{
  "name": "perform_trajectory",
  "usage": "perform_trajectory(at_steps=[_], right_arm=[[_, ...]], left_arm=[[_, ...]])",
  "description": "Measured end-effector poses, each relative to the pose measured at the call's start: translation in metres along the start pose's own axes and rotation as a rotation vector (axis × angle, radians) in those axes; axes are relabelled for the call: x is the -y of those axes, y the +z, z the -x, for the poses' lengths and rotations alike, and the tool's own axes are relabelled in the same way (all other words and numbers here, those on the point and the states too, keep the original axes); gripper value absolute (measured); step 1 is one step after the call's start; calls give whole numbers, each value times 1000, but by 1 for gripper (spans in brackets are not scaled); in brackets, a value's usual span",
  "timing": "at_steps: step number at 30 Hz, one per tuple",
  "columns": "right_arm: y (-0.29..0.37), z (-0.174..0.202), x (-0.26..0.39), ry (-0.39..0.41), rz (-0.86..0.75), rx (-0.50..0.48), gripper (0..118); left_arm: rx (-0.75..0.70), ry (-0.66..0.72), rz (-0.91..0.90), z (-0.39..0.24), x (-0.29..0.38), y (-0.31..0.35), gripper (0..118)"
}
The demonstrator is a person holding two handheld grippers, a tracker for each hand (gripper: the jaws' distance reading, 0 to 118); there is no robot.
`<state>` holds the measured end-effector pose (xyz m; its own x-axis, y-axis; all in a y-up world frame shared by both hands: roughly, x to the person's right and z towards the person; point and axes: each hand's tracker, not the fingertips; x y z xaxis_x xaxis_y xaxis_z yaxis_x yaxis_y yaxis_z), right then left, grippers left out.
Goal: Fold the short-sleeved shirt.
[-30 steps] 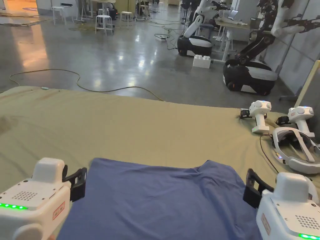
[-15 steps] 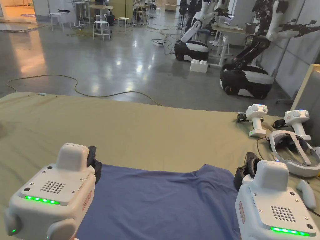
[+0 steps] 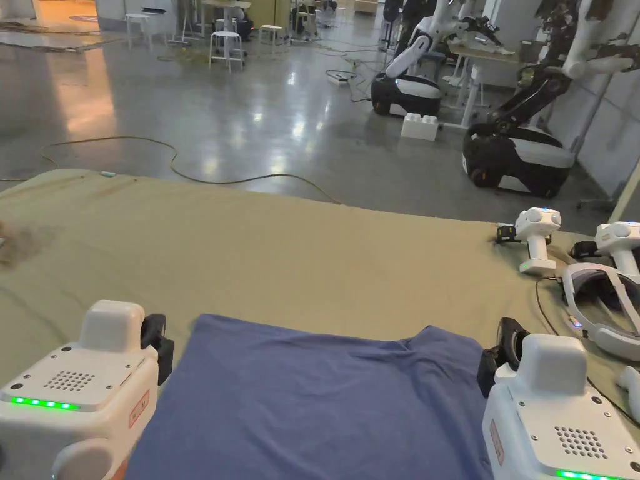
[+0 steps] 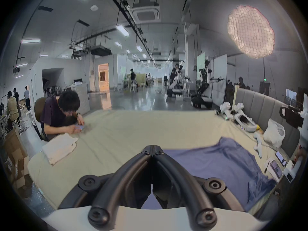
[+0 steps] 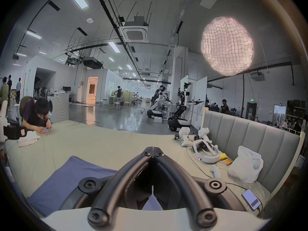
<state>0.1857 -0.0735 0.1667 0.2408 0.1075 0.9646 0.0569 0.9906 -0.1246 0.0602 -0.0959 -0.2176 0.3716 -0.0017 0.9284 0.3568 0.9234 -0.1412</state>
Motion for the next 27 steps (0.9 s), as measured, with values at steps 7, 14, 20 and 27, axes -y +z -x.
perform_trajectory(at_steps=[7, 14, 20, 27], right_arm=[[-8, 6, 30, 12, 114, -39, 0], [-16, 17, 49, 19, 185, -83, 0], [-16, 23, 57, 30, 217, -99, 0], [-16, 17, 68, 31, 254, -92, 0]], left_arm=[[25, -4, 399, 53, 66, 17, 0], [99, 24, 668, 77, 125, 35, 54], [71, 58, 742, 75, 156, 26, 62], [5, 95, 770, 70, 176, -11, 62]])
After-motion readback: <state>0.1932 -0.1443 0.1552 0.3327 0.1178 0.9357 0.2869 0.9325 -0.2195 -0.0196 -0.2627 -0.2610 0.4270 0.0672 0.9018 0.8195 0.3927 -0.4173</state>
